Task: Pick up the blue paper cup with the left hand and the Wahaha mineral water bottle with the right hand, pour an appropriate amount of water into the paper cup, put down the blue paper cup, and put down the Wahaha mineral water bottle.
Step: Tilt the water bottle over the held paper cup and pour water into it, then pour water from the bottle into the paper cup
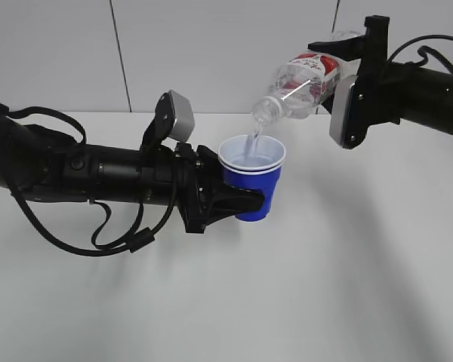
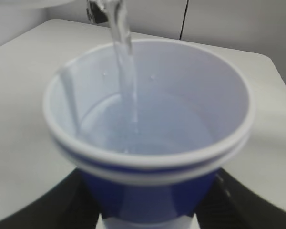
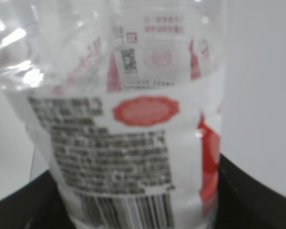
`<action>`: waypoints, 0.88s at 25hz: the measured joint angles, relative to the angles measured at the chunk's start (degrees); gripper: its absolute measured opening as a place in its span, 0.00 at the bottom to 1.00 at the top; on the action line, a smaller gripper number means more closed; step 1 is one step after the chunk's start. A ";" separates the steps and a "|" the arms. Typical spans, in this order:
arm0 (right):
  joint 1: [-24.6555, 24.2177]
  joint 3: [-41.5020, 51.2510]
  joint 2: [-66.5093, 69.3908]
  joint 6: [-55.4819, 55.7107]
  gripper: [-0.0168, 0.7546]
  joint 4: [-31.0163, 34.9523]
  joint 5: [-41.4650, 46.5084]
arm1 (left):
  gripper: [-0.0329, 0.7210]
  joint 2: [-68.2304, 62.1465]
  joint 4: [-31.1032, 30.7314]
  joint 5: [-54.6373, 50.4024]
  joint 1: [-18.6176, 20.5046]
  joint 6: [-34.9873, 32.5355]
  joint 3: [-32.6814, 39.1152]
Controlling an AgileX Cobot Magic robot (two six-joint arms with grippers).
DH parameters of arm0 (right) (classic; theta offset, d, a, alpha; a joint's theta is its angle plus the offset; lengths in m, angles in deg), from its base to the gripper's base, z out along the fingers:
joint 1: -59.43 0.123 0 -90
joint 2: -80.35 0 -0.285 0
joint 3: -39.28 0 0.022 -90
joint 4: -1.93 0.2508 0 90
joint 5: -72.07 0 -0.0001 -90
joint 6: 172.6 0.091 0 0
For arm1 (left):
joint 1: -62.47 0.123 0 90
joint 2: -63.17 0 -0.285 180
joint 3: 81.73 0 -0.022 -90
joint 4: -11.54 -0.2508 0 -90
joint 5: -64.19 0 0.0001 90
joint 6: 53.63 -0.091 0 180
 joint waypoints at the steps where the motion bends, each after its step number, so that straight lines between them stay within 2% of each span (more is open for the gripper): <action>1: 0.00 0.00 0.00 1.62 0.65 0.00 -0.37 | 0.60 0.00 0.27 0.00 0.00 0.00 0.00; 9: 0.00 0.00 0.00 24.76 0.65 0.02 -3.00 | 0.60 0.00 4.47 -0.83 0.00 -2.13 0.00; 15: 0.00 0.00 0.00 42.50 0.65 1.21 -3.40 | 0.60 -0.02 12.55 -4.00 0.00 -7.83 0.00; 22: 0.00 0.00 0.00 58.24 0.65 3.22 -3.40 | 0.60 -0.02 23.37 -5.46 0.00 -14.19 0.00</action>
